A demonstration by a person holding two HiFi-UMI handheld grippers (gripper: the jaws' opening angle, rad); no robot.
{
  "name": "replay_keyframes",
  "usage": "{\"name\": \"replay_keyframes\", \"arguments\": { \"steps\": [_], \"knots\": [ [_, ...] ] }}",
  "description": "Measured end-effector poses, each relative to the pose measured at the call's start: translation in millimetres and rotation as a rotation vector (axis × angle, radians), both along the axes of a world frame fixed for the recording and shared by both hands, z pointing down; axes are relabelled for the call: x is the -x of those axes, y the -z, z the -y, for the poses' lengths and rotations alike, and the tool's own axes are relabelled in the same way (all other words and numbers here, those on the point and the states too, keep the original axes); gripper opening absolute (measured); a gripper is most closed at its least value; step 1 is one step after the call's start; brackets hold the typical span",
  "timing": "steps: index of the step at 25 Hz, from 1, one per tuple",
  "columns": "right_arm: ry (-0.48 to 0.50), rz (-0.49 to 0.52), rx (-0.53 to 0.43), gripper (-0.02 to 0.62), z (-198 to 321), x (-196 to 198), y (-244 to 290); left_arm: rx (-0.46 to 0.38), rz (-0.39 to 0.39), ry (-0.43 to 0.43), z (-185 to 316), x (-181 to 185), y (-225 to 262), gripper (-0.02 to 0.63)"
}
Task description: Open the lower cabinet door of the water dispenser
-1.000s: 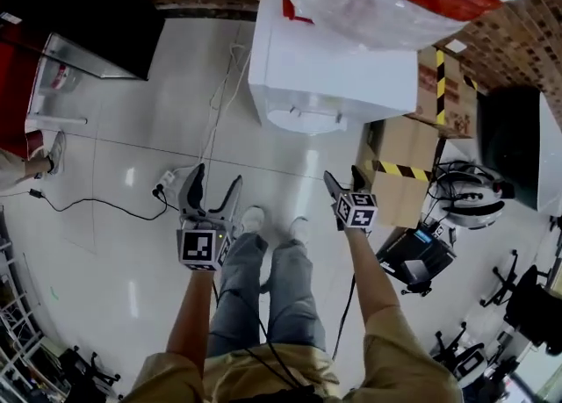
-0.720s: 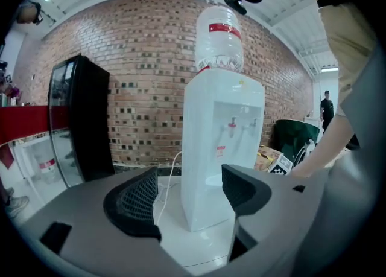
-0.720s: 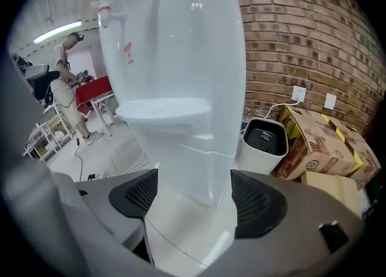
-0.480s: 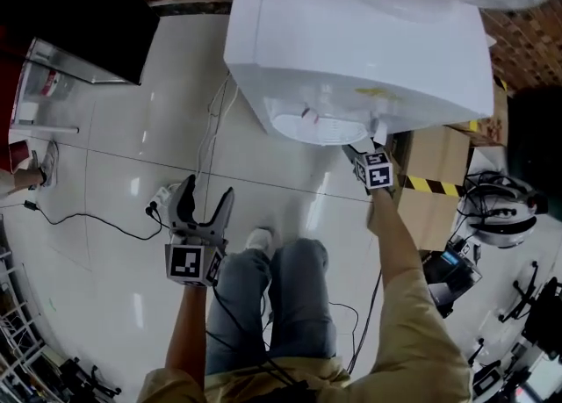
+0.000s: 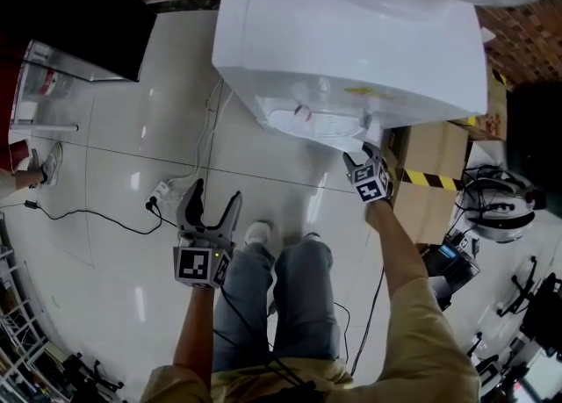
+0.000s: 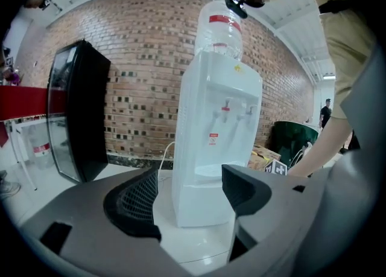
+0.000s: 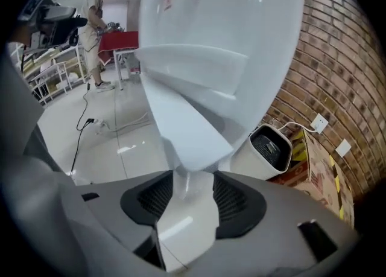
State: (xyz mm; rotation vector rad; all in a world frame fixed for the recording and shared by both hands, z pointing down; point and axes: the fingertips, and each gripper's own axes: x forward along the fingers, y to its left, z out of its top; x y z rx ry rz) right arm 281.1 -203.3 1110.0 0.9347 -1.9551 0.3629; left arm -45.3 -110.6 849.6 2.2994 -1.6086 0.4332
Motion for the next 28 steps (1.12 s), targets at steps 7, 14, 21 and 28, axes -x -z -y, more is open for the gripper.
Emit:
{"name": "replay_keyframes", "arguments": {
  "steps": [7, 14, 21, 28],
  "knots": [
    [-0.063, 0.054, 0.197, 0.198, -110.9, 51.3, 2.7, 0.071, -0.082, 0.094, -29.7, 3.6, 43.3, 0.317],
    [-0.137, 0.115, 0.321, 0.169, -188.2, 150.3, 0.0, 0.117, -0.04, 0.2, -76.3, 55.5, 55.6, 0.316],
    [-0.072, 0.187, 0.397, 0.17, -200.7, 266.7, -0.4, 0.132, -0.041, 0.283, -121.3, 99.8, 69.3, 0.317],
    [-0.218, 0.185, 0.539, 0.187, -234.3, 263.6, 18.4, 0.108, -0.077, 0.288, -129.9, 121.1, 103.7, 0.316]
  ]
}}
